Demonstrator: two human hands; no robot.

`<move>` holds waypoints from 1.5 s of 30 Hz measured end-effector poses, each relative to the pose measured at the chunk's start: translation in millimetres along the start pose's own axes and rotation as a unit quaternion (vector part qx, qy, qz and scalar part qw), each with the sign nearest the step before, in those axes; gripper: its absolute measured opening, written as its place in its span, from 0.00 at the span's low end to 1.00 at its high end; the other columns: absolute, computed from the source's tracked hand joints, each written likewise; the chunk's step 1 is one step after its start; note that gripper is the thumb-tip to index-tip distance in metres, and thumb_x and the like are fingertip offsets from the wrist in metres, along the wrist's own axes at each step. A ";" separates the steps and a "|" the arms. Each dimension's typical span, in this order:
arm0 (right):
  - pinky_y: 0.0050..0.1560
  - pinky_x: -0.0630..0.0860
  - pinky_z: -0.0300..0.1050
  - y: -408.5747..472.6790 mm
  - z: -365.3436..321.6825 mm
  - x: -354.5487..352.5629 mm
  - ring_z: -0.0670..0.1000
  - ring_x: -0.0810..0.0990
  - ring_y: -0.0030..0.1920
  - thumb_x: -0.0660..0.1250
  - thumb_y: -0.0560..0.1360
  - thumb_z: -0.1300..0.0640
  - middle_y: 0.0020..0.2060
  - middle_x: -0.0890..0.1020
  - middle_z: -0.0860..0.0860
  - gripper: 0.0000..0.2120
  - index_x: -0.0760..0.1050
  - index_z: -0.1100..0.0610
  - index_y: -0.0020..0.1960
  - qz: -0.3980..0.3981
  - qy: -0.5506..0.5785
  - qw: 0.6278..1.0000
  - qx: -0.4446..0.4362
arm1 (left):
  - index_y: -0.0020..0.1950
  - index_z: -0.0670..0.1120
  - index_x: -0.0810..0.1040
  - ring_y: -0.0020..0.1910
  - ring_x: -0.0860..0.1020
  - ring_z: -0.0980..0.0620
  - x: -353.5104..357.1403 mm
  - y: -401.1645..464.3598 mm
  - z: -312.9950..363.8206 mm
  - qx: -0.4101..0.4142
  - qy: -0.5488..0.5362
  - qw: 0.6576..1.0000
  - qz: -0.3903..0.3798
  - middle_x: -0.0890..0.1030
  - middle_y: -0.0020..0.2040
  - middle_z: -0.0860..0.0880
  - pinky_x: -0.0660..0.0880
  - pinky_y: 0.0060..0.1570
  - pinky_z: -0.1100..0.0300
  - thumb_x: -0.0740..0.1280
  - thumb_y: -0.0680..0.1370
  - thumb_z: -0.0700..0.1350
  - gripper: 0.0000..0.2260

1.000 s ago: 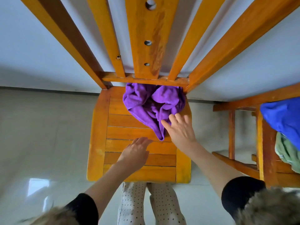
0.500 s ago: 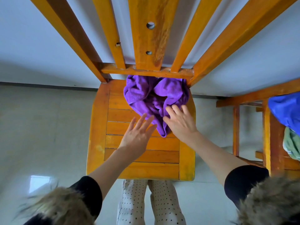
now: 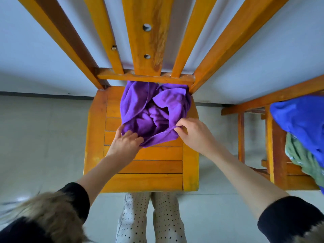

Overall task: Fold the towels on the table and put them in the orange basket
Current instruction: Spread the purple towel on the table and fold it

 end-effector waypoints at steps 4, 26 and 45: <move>0.43 0.74 0.47 -10.0 -18.6 -47.9 0.54 0.80 0.42 0.66 0.75 0.58 0.41 0.83 0.54 0.05 0.79 0.60 0.46 0.002 0.029 0.999 0.025 | 0.54 0.39 0.80 0.47 0.80 0.40 -52.1 -19.0 -13.9 -0.072 -0.178 0.981 0.018 0.82 0.45 0.41 0.72 0.53 0.50 0.69 0.75 0.43 0.10; 0.43 0.68 0.36 -76.5 -231.8 -338.5 0.42 0.76 0.39 0.67 0.75 0.57 0.35 0.79 0.42 0.06 0.79 0.53 0.39 0.106 0.133 0.981 -0.092 | 0.47 0.45 0.80 0.39 0.74 0.59 -384.2 -202.0 18.1 -0.195 -0.259 0.889 0.325 0.77 0.42 0.51 0.68 0.42 0.67 0.66 0.76 0.39 0.04; 0.34 0.66 0.25 -88.2 -583.2 -266.7 0.41 0.72 0.33 0.67 0.75 0.55 0.29 0.74 0.42 0.09 0.73 0.51 0.36 0.036 0.134 0.923 -0.360 | 0.37 0.56 0.75 0.34 0.73 0.55 -410.5 -564.2 -15.8 -0.448 -0.245 0.710 0.484 0.77 0.33 0.55 0.69 0.36 0.66 0.71 0.73 0.43 0.10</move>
Point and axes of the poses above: each hand's wrist, its own y-axis towards the middle knuckle, its own x-axis out of the palm, z = x × y, the point moved 1 cm from there along y, towards the middle knuckle
